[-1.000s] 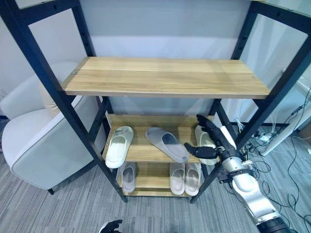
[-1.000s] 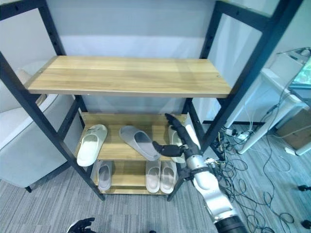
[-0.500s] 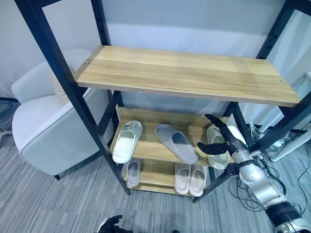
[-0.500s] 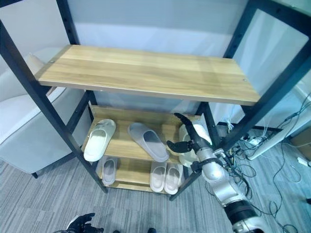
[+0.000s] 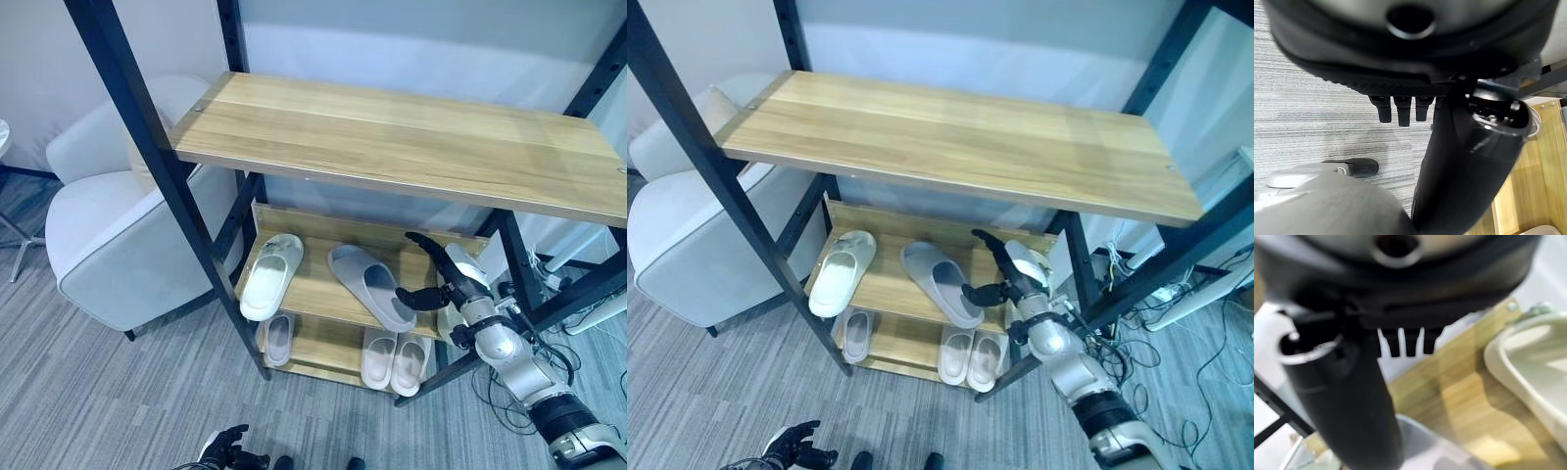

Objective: Arrange the slippers neatly on the shoe rack.

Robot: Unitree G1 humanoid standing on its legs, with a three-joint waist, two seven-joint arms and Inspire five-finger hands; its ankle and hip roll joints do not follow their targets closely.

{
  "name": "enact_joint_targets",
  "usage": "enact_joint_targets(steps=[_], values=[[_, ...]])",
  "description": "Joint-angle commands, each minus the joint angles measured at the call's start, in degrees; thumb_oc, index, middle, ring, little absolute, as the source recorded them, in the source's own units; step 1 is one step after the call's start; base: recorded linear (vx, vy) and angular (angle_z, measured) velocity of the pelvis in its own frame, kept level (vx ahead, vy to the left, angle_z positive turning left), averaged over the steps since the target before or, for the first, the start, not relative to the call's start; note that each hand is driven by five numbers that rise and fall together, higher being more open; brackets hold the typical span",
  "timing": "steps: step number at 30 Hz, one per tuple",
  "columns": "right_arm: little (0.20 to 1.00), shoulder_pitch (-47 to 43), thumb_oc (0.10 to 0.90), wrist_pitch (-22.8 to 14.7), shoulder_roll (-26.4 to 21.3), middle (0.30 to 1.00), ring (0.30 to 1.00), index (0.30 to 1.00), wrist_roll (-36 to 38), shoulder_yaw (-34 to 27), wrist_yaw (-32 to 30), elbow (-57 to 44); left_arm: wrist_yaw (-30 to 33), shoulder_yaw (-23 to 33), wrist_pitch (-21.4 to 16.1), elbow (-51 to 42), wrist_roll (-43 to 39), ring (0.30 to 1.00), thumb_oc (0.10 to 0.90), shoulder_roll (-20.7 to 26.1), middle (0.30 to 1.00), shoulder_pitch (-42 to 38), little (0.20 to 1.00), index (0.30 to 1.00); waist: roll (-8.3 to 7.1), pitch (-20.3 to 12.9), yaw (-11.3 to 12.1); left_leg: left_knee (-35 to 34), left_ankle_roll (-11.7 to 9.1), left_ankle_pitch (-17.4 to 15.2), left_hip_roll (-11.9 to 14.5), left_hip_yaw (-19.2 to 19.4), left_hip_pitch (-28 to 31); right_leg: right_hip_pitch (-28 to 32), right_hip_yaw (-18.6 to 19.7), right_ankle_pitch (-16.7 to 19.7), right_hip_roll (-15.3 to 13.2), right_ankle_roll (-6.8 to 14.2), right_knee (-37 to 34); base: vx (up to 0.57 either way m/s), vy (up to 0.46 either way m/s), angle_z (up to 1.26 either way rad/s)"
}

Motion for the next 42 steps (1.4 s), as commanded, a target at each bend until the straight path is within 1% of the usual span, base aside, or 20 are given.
enact_joint_targets(steps=[1,9,12,20,21,22,23,35,42], values=[[0.9,-7.7,0.8,-1.91,-1.15,0.9,0.9,0.9,-1.28,-1.89,-4.8,0.3,-0.29,-5.7,0.67,5.58,2.21,0.9,0.8,-2.6,0.9,2.63,0.9,0.9,-1.17,-1.9,2.62,0.19,-0.56,-2.37,-0.15,5.18,-1.52,0.66,0.55,-5.11,-1.13,3.52,0.77,0.0,0.013,0.1],[0.9,-11.99,0.8,-0.85,0.51,0.9,0.9,0.9,-1.78,1.08,-5.83,7.09,0.2,-5.92,0.78,5.7,1.78,0.9,0.8,-2.1,0.9,3.24,0.9,0.9,-1.2,-1.5,3.89,0.19,-0.65,-2.0,-0.38,4.53,-2.3,0.25,-0.34,-4.98,-1.24,3.58,0.77,0.0,0.008,0.06],[0.9,-12.93,0.8,-0.52,0.79,0.9,0.9,0.9,-1.88,1.68,-6.14,8.18,0.38,-6.05,0.77,5.73,1.94,0.9,0.8,-2.05,0.9,3.46,0.9,0.9,-1.15,-1.44,4.07,0.19,-0.69,-1.94,-0.41,4.42,-2.45,0.13,-0.45,-4.98,-1.27,3.59,0.77,0.01,0.004,0.04],[0.9,-16.13,0.8,-0.04,3.29,0.9,0.9,0.9,-1.58,3.75,-7.4,12.99,0.87,-6.72,0.74,5.61,1.36,0.9,0.8,-2.11,0.9,3.87,0.9,0.9,-0.78,-1.34,4.93,0.19,-0.8,-1.76,-0.5,3.7,-2.84,0.14,-1.23,-5.05,-1.45,3.55,0.77,0.01,-0.003,0.1],[0.82,-16.44,0.747,0.02,3.53,0.82,0.82,0.82,-1.58,3.92,-7.48,13.59,0.88,-6.81,0.75,5.58,1.28,0.9,0.8,-2.12,0.9,3.91,0.9,0.9,-0.77,-1.37,5.02,0.19,-0.81,-1.76,-0.52,3.67,-2.83,0.15,-1.3,-5.1,-1.42,3.56,0.77,0.02,-0.006,0.11],[0.38,-16.91,0.453,0.14,3.95,0.38,0.38,0.38,-1.38,4.1,-7.65,14.16,0.94,-6.91,0.81,5.44,1.09,0.9,0.8,-2.11,0.9,3.91,0.9,0.9,-0.74,-1.45,5.19,0.19,-0.83,-1.69,-0.53,3.5,-2.88,0.28,-1.53,-5.21,-1.43,3.56,0.77,0.03,-0.003,0.09],[0.3,-17.0,0.4,0.21,4.1,0.3,0.3,0.3,-1.38,4.12,-7.73,14.25,1.0,-6.93,0.85,5.45,0.98,0.9,0.8,-2.16,0.9,3.98,0.9,0.9,-0.68,-1.45,5.18,0.19,-0.85,-1.69,-0.58,3.42,-2.87,0.35,-1.59,-5.26,-1.41,3.57,0.77,0.02,-0.002,0.06],[0.3,-15.88,0.4,-0.01,4.9,0.3,0.3,0.3,-1.01,4.2,-7.46,12.9,1.18,-6.64,1.02,5.85,1.2,0.9,0.8,-2.28,0.9,3.96,0.9,0.9,-0.59,-1.96,4.91,0.19,-0.85,-2.02,-0.5,3.44,-2.43,0.85,-1.65,-5.57,-1.37,3.51,0.77,0.0,-0.003,0.03],[0.3,-10.23,0.4,-0.52,3.96,0.3,0.3,0.3,-1.77,-0.12,-7.75,3.29,1.25,-5.16,1.39,6.05,1.66,0.9,0.8,-2.42,0.9,3.36,0.9,0.9,-0.2,-2.34,3.72,0.19,-0.92,-2.33,-0.18,4.07,-1.73,1.19,-1.28,-5.71,-1.42,3.46,0.77,0.0,0.0,0.0]])
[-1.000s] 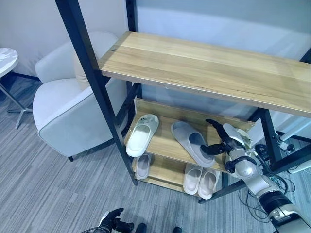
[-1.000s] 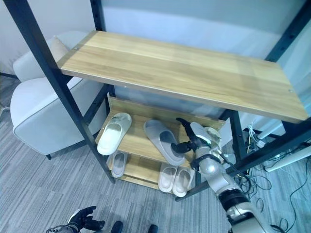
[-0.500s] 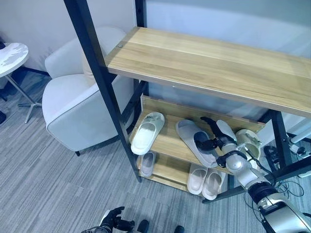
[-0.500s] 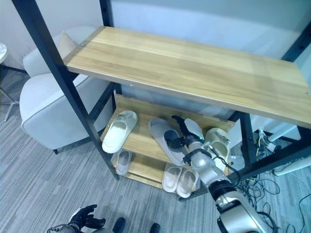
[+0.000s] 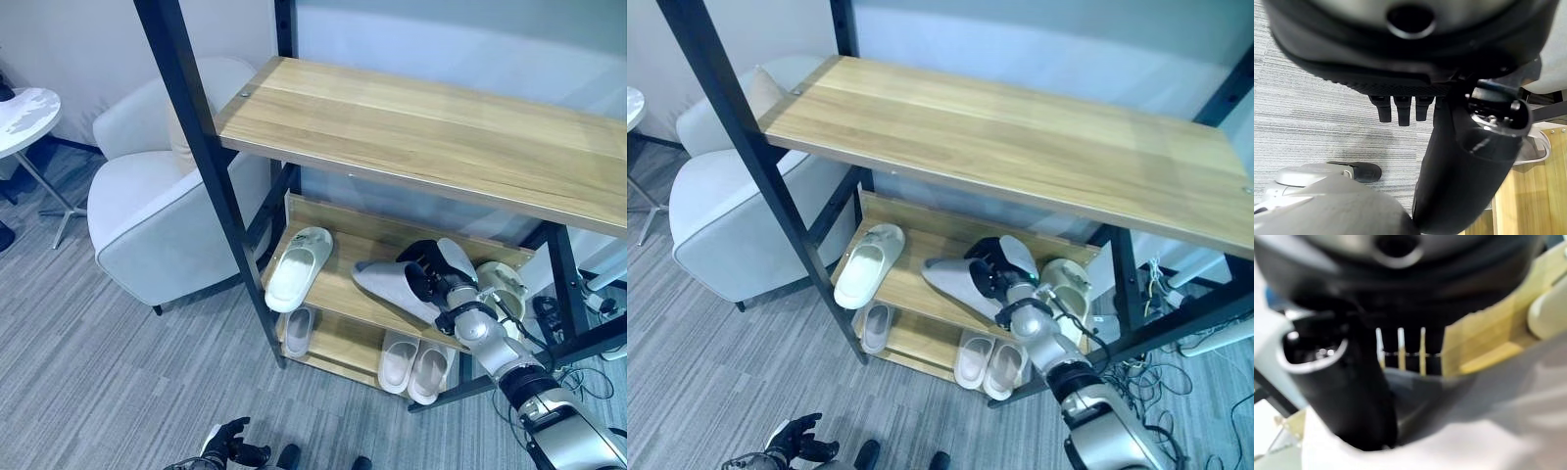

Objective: Arrange the slippers neatly on the shoe rack.

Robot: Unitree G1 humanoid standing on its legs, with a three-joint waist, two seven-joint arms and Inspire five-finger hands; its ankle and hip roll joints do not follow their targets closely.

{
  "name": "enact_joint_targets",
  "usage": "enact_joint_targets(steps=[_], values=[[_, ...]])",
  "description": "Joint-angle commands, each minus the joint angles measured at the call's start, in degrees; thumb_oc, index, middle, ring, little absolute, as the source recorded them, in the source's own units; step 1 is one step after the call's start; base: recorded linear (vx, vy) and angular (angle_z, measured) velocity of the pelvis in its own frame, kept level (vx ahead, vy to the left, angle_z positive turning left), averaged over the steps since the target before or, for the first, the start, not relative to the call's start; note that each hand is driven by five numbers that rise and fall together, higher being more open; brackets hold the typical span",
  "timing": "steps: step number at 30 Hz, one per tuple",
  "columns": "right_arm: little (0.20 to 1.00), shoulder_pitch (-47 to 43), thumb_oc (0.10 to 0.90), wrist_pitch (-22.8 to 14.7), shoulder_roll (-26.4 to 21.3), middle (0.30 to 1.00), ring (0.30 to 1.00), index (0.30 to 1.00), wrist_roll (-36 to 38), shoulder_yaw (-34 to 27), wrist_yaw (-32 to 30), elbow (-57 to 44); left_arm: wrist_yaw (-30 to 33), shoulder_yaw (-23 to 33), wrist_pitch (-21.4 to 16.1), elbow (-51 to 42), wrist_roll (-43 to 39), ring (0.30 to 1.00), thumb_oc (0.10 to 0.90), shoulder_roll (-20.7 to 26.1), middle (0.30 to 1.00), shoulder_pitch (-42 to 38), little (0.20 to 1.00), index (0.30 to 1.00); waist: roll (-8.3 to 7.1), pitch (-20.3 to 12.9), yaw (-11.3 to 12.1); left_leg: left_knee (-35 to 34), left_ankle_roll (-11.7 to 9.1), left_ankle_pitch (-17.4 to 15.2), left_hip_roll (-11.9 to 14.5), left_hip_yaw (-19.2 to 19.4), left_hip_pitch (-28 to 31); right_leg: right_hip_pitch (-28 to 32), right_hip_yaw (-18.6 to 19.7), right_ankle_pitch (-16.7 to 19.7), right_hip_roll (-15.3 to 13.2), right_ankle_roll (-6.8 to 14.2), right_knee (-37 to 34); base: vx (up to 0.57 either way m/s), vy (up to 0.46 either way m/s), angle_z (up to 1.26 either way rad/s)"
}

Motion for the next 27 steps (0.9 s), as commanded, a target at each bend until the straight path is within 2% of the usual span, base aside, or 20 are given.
enact_joint_targets(steps=[1,7,14,17,23,27], values=[[0.3,-1.35,0.4,-3.56,-1.86,0.3,0.3,0.3,-0.24,-4.93,-2.67,-9.52,0.1,-4.86,1.63,6.6,2.03,0.9,0.8,-2.42,0.9,4.09,0.9,0.9,-0.65,-3.31,0.73,0.16,-0.04,-3.14,0.49,7.55,-0.33,1.14,2.02,-5.04,-0.76,3.05,0.41,0.0,0.0,0.0],[0.3,5.06,0.4,-5.43,-1.01,0.3,0.3,0.3,0.42,-9.9,-2.72,-21.1,-0.16,-4.14,1.8,6.88,2.93,0.9,0.8,-3.04,0.9,3.53,0.9,0.9,0.0,-3.55,-0.78,0.16,-0.01,-3.27,0.54,8.06,-0.15,1.12,2.54,-5.11,-0.86,3.01,0.41,0.0,-0.003,-0.03],[0.3,15.48,0.4,-8.95,3.37,0.3,0.3,0.3,3.32,-14.83,1.21,-38.35,-0.72,-3.4,1.64,6.47,4.46,0.9,0.8,-4.41,0.9,2.63,0.9,0.9,1.09,-3.85,-3.79,0.16,0.23,-3.82,0.76,9.82,0.53,0.9,4.43,-4.97,-0.75,2.93,0.41,-0.01,-0.006,-0.16],[0.3,18.95,0.4,-9.79,4.41,0.3,0.3,0.3,6.28,-14.05,4.51,-42.03,-0.93,-3.17,1.62,6.33,4.95,0.9,0.8,-4.51,0.9,2.21,0.9,0.9,1.53,-3.56,-5.27,0.16,0.44,-4.28,0.94,11.01,0.87,0.59,5.73,-4.77,-0.74,2.96,0.41,-0.01,-0.001,-0.24],[0.3,22.42,0.4,-10.32,4.84,0.3,0.3,0.3,8.55,-11.93,8.21,-44.98,-1.21,-3.26,1.39,5.62,5.02,0.9,0.8,-4.82,0.9,2.11,0.9,0.9,2.19,-2.52,-6.72,0.16,1.12,-4.82,1.17,12.2,1.63,-0.09,8.14,-4.51,-0.51,2.96,0.83,-0.02,0.011,-0.31],[0.3,23.39,0.4,-10.2,5.25,0.3,0.3,0.3,8.37,-8.6,10.29,-44.39,-1.13,-4.44,0.98,4.39,4.91,0.9,0.8,-4.7,0.9,0.84,0.9,0.9,2.16,0.84,-7.28,3.92,1.64,-5.09,0.96,13.26,-1.95,-3.88,9.16,-4.85,-0.88,2.64,4.46,-0.17,0.009,-0.32]])
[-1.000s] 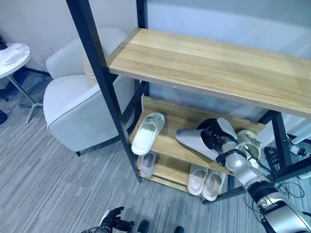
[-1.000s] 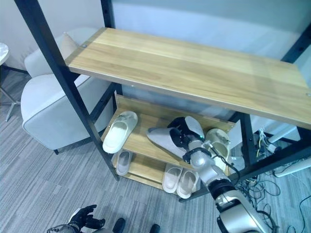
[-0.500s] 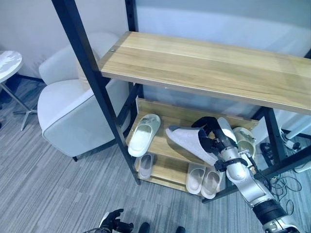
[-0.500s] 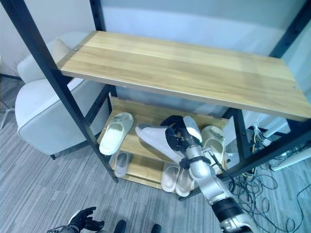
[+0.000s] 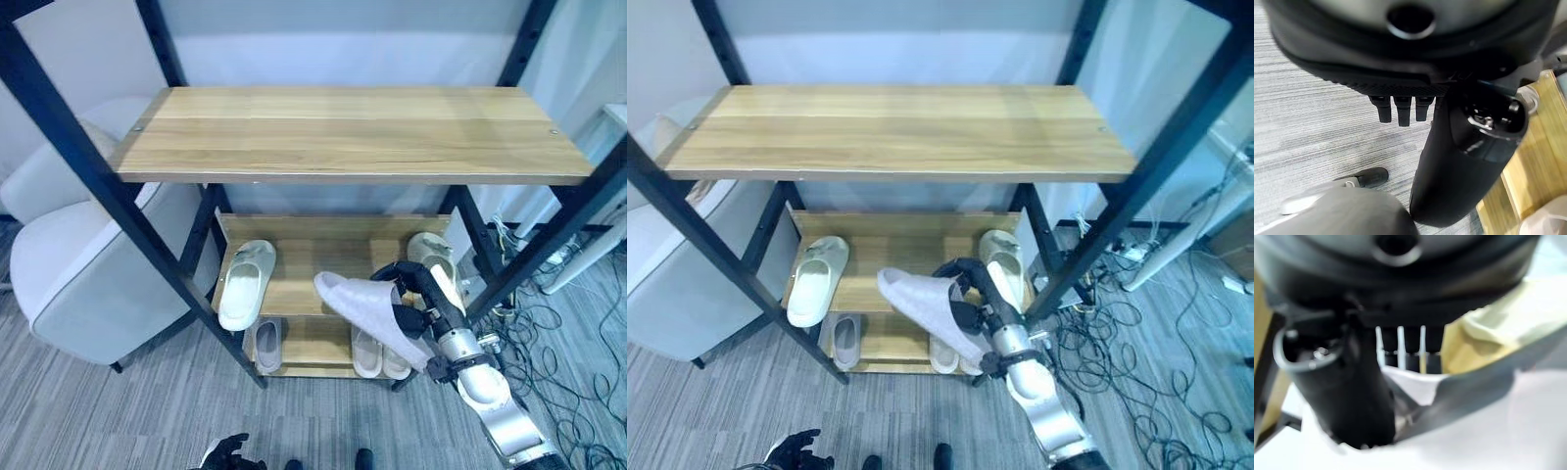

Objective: Arrange the slippers neatly on the shoe rack.

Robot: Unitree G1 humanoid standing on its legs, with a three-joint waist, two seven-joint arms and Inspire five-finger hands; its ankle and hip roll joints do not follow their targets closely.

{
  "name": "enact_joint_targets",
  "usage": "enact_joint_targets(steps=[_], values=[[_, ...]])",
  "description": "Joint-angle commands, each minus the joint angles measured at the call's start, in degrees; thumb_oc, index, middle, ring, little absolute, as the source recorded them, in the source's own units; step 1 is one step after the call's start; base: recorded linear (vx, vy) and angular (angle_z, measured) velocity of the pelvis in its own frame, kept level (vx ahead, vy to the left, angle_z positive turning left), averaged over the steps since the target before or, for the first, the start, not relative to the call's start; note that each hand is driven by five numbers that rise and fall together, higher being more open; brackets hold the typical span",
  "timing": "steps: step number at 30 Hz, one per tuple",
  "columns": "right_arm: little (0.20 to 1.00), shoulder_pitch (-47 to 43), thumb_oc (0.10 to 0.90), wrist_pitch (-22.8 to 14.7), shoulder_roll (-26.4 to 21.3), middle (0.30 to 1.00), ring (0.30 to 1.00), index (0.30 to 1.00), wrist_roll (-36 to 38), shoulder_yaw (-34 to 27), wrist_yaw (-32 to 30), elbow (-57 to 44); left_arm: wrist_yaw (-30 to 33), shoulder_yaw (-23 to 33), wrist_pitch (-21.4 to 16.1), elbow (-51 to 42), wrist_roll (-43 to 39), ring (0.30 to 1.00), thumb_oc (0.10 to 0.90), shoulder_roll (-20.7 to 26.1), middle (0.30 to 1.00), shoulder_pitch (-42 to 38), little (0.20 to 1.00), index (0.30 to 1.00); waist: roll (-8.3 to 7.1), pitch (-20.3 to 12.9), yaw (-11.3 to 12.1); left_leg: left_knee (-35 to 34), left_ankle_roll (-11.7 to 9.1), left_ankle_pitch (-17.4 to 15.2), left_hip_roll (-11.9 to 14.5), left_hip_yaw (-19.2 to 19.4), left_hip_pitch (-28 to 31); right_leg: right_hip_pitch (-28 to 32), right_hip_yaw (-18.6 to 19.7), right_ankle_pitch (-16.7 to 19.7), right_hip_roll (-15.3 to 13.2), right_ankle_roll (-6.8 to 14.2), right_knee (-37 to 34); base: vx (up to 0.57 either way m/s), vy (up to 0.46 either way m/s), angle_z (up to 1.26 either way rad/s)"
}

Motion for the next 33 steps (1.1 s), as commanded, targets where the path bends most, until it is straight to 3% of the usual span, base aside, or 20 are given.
enact_joint_targets(steps=[1,6,16,18,19,25,26,27,28,29,33], values=[[0.3,-5.44,0.4,-6.6,0.42,0.3,0.3,0.3,1.4,-0.56,0.37,-10.14,-0.74,-5.04,-0.55,3.97,1.67,0.9,0.8,-3.69,0.9,-2.24,0.9,0.9,-0.5,3.19,0.97,6.69,0.57,-5.15,0.6,3.05,-5.55,-2.59,-0.41,-7.77,-1.54,3.26,6.54,-0.3,-0.015,-0.05],[0.3,-8.21,0.4,-6.79,0.82,0.3,0.3,0.3,1.58,1.66,-0.18,-8.91,0.2,-6.4,-0.9,1.92,-0.21,0.9,0.8,-2.86,0.9,-6.38,0.9,0.9,-1.0,7.3,0.53,18.57,0.94,-7.2,-0.7,2.7,-18.2,-13.48,-0.53,-8.97,-2.06,2.07,16.59,-0.25,-0.002,0.13],[0.3,-12.16,0.4,-6.33,1.23,0.3,0.3,0.3,1.39,3.85,-3.03,-7.76,1.88,-8.08,-1.1,-1.34,-3.19,0.9,0.8,-1.33,0.9,-9.28,0.9,0.9,-1.42,9.53,1.03,34.64,1.42,-10.17,-1.38,0.98,-35.31,-30.04,-2.48,-14.67,-2.93,-0.37,33.98,-0.12,-0.012,0.13],[0.3,-16.07,0.4,-5.64,0.55,0.3,0.3,0.3,-0.56,3.61,-5.92,-6.04,2.52,-8.81,-1.27,-3.35,-5.39,0.9,0.8,-0.91,0.9,-10.08,0.9,0.9,-1.35,9.62,1.51,41.1,1.62,-10.9,-1.62,0.44,-43.33,-38.02,-2.66,-16.66,-3.3,-1.43,40.82,-0.08,-0.049,0.25],[0.3,-17.5,0.4,-5.77,0.39,0.3,0.3,0.3,-1.12,3.5,-7.14,-5.61,3.28,-9.07,-1.53,-4.3,-6.38,0.9,0.8,-0.73,0.9,-10.27,0.9,0.9,-1.27,9.9,1.77,44.3,1.43,-13.14,-1.61,0.26,-45.77,-40.45,-2.59,-19.29,-3.24,-1.25,44.39,-0.03,-0.059,0.21],[0.3,-25.66,0.4,-4.93,-2.23,0.3,0.3,0.3,-4.83,0.88,-13.91,-2.95,5.31,-11.2,-2.55,-13.81,-11.03,0.9,0.8,1.53,0.9,-11.85,0.9,0.9,-0.92,9.48,2.81,57.38,1.76,-15.62,-2.58,-1.24,-63.8,-58.34,-1.28,-23.77,-4.11,-3.28,58.49,-0.06,-0.052,0.13],[0.3,-25.66,0.4,-4.94,-2.22,0.3,0.3,0.3,-4.83,0.89,-13.91,-2.94,5.31,-11.19,-2.55,-13.82,-11.03,0.9,0.8,1.53,0.9,-11.84,0.9,0.9,-0.93,9.4,2.8,57.43,1.76,-15.63,-2.58,-1.23,-63.91,-58.45,-1.27,-23.79,-4.11,-3.28,58.54,-0.04,-0.059,0.17],[0.3,-28.55,0.4,-4.46,-3.67,0.3,0.3,0.3,-5.82,0.16,-16.03,-1.82,5.82,-12.16,-3.11,-17.32,-12.14,0.9,0.8,2.65,0.9,-12.34,0.9,0.9,-0.6,9.7,2.94,61.17,1.7,-16.2,-2.9,-1.68,-69.42,-63.52,-0.58,-25.14,-4.37,-4.02,62.49,-0.03,-0.037,0.07],[0.3,-28.6,0.4,-4.46,-3.67,0.3,0.3,0.3,-5.83,0.18,-16.06,-1.78,5.81,-12.16,-3.05,-17.4,-12.16,0.9,0.8,2.68,0.9,-12.33,0.9,0.9,-0.63,9.39,2.94,61.46,1.7,-16.31,-2.91,-1.65,-69.93,-64.04,-0.52,-25.26,-4.38,-4.02,62.79,-0.03,-0.063,0.13],[0.3,-31.31,0.4,-4.5,-5.17,0.3,0.3,0.3,-6.93,-0.88,-17.94,-0.89,6.42,-12.91,-3.78,-21.67,-13.1,0.9,0.8,4.33,0.9,-12.7,0.9,0.9,-0.17,9.24,3.06,65.45,1.69,-17.39,-3.02,-1.81,-75.43,-69.58,-0.15,-26.6,-4.61,-4.62,67.3,0.02,-0.049,0.16],[0.3,-36.71,0.4,-4.15,-9.54,0.3,0.3,0.3,-8.47,-2.3,-20.09,-0.48,7.14,-13.37,-4.82,-30.04,-15.3,0.9,0.8,7.12,0.9,-12.19,0.9,0.9,0.73,9.65,3.42,74.42,2.0,-19.5,-3.86,-1.8,-85.18,-79.45,0.87,-29.19,-4.78,-5.53,77.31,0.08,-0.028,0.11]])
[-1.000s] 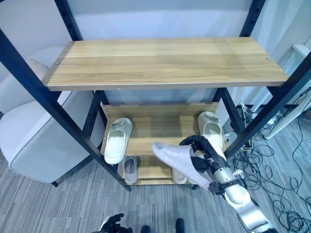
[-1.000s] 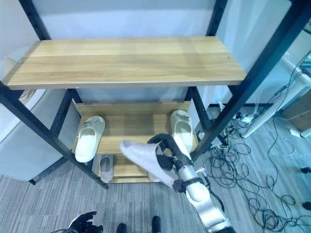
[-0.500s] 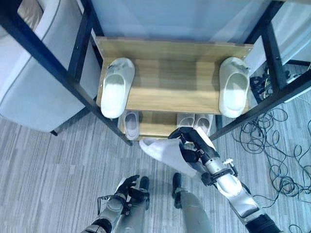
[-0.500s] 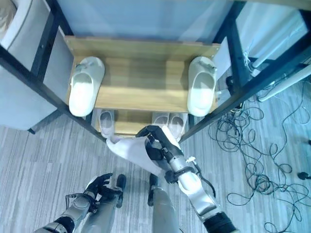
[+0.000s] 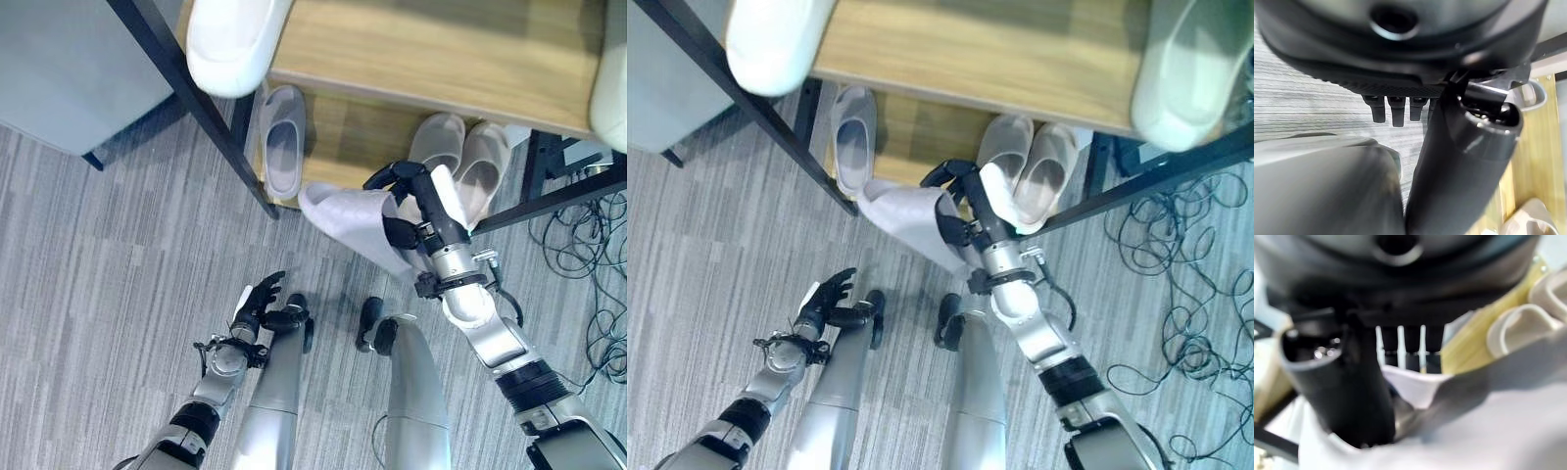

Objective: Arrange the slippers neatly on the shoe rack.

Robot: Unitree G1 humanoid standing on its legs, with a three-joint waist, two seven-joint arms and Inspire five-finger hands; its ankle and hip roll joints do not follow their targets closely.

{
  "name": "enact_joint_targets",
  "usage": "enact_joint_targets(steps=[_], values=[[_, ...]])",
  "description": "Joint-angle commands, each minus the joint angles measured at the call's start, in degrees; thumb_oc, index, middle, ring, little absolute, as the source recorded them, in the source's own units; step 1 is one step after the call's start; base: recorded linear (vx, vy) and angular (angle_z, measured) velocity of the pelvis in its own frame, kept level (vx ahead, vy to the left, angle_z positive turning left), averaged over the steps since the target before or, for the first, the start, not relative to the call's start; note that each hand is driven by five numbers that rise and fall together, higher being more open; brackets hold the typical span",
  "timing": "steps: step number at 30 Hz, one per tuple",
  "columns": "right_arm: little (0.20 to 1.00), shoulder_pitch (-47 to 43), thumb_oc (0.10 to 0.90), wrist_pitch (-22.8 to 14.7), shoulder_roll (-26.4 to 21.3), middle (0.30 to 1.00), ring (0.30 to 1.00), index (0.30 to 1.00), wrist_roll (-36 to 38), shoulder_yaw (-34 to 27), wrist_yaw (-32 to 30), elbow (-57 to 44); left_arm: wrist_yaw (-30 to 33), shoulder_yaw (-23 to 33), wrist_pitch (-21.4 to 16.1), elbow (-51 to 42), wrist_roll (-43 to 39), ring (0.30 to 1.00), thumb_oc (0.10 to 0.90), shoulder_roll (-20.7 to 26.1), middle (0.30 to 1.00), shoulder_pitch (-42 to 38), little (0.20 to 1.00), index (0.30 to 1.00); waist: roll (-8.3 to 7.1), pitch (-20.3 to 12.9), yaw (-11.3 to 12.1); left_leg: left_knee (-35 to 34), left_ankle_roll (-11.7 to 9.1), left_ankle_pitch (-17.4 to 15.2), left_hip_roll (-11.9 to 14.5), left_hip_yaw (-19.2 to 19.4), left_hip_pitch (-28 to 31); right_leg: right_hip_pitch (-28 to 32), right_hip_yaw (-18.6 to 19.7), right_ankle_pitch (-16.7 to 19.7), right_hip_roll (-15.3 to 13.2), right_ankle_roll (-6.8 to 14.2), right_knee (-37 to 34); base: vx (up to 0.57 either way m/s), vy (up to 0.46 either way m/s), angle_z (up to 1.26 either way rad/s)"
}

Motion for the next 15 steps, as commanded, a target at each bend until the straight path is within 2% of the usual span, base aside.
enact_joint_targets(steps=[1,4,5,6,7,9,10,11,12,14,15], values=[[0.3,-4.43,0.4,-3.99,-2.16,0.3,0.3,0.3,-1.99,-4.94,-5.73,-8.31,2.2,-3.09,-0.65,3.24,-0.6,0.9,0.8,-0.31,0.9,6.9,0.9,0.9,1.99,-1.79,0.07,-0.23,1.49,-2.49,0.22,-0.31,-3.35,-1.38,1.01,-8.44,0.4,-1.42,3.6,0.11,-0.032,0.01],[0.3,-6.67,0.4,-3.73,-4.15,0.3,0.3,0.3,-2.94,-5.22,-6.58,-8.13,2.42,-2.39,-0.93,0.03,-2.0,0.9,0.8,0.84,0.9,7.56,0.9,0.9,2.22,-1.54,0.11,4.7,1.7,-4.15,-0.05,-0.03,-7.29,-5.44,1.6,-9.99,0.26,-1.68,8.85,0.12,-0.041,0.04],[0.3,-10.23,0.4,-3.33,-6.3,0.3,0.3,0.3,-3.87,-4.8,-7.68,-7.93,3.15,-2.2,-1.45,-2.34,-3.13,0.9,0.8,2.12,0.9,7.58,0.9,0.9,2.07,1.03,0.2,8.38,1.92,-6.17,0.03,0.82,-7.6,-6.41,2.4,-11.39,0.13,-2.13,13.4,0.08,-0.041,0.02],[0.3,-10.5,0.4,-3.34,-6.32,0.3,0.3,0.3,-3.86,-4.68,-7.73,-7.8,3.16,-2.1,-1.37,-2.44,-3.16,0.9,0.8,2.14,0.9,7.52,0.9,0.9,2.0,1.31,0.16,8.73,1.94,-6.42,0.06,0.94,-7.6,-6.46,2.53,-11.62,0.16,-2.12,13.77,0.11,-0.056,-0.03],[0.3,-13.12,0.4,-2.95,-7.56,0.3,0.3,0.3,-3.69,-4.22,-8.3,-7.49,3.37,-2.24,-1.58,-5.21,-3.9,0.9,0.8,3.35,0.9,7.46,0.9,0.9,2.09,4.36,0.22,12.94,2.35,-8.21,-0.01,1.86,-7.6,-6.9,3.22,-12.75,0.61,-2.62,18.42,0.09,-0.034,0.0],[0.3,-16.89,0.4,-2.36,-8.02,0.3,0.3,0.3,-3.57,-3.45,-9.37,-7.11,4.13,-2.44,-1.71,-7.72,-4.31,0.9,0.8,4.73,0.9,6.94,0.9,0.9,2.05,7.69,0.41,17.78,2.87,-10.99,0.26,2.81,-7.6,-7.14,3.86,-14.51,1.12,-2.94,23.1,0.1,-0.027,0.0],[0.3,-20.88,0.4,-1.72,-7.88,0.3,0.3,0.3,-4.2,-2.27,-10.38,-6.89,4.72,-2.63,-2.1,-10.08,-4.86,0.9,0.8,5.97,0.9,6.27,0.9,0.9,2.12,11.07,0.7,22.41,3.29,-13.1,0.55,3.68,-7.6,-7.33,4.45,-15.66,1.57,-3.43,26.92,0.07,-0.004,-0.17],[0.3,-21.14,0.4,-1.72,-7.86,0.3,0.3,0.3,-4.2,-2.14,-10.43,-6.78,4.72,-2.52,-2.05,-10.12,-4.88,0.9,0.8,5.97,0.9,6.2,0.9,0.9,2.08,11.29,0.7,22.69,3.3,-13.3,0.64,3.73,-7.6,-7.35,4.51,-15.82,1.65,-3.42,27.16,0.12,-0.009,-0.3],[0.3,-25.8,0.4,-0.43,-8.17,0.3,0.3,0.3,-5.2,0.2,-11.6,-6.3,5.41,-2.87,-2.46,-12.09,-7.22,0.9,0.8,6.76,0.9,6.6,0.9,0.9,2.2,12.04,1.09,26.4,3.59,-15.71,0.86,3.76,-7.6,-7.36,4.77,-17.37,2.08,-3.57,30.67,0.12,0.001,-0.29],[0.3,-29.85,0.4,0.67,-9.03,0.3,0.3,0.3,-5.65,3.34,-11.99,-4.75,6.14,-3.6,-2.63,-13.83,-7.33,0.9,0.8,7.76,0.9,7.23,0.9,0.9,2.2,12.04,1.8,29.82,3.66,-17.76,0.89,3.5,-7.6,-7.36,5.03,-18.52,2.39,-3.64,34.12,0.1,0.014,-0.22],[0.3,-30.04,0.4,0.62,-9.0,0.3,0.3,0.3,-5.63,3.55,-12.06,-4.59,6.15,-3.52,-2.62,-13.87,-7.31,0.9,0.8,7.7,0.9,7.29,0.9,0.9,2.23,12.04,1.75,29.85,3.67,-17.79,0.93,3.51,-7.6,-7.36,5.02,-18.54,2.42,-3.66,34.13,0.08,0.009,-0.2]])
